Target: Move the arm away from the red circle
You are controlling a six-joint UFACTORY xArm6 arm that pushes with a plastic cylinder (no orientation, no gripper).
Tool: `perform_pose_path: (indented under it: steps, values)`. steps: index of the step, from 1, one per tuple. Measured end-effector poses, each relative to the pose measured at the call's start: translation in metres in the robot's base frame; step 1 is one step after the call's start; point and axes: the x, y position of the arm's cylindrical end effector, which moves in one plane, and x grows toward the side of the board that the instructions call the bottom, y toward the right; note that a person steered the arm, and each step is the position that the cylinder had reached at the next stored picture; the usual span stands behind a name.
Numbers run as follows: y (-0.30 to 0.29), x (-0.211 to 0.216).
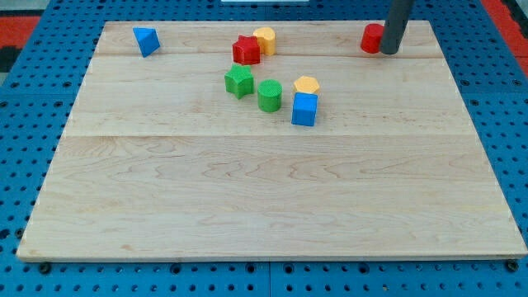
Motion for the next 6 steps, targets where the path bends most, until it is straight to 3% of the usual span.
perform_pose_path:
  steps: [1, 3, 5, 6]
  values:
    - [-0.009, 0.002]
    - [-0.105, 0.014]
    - [-0.124, 0.016]
    - [-0.170, 0.030]
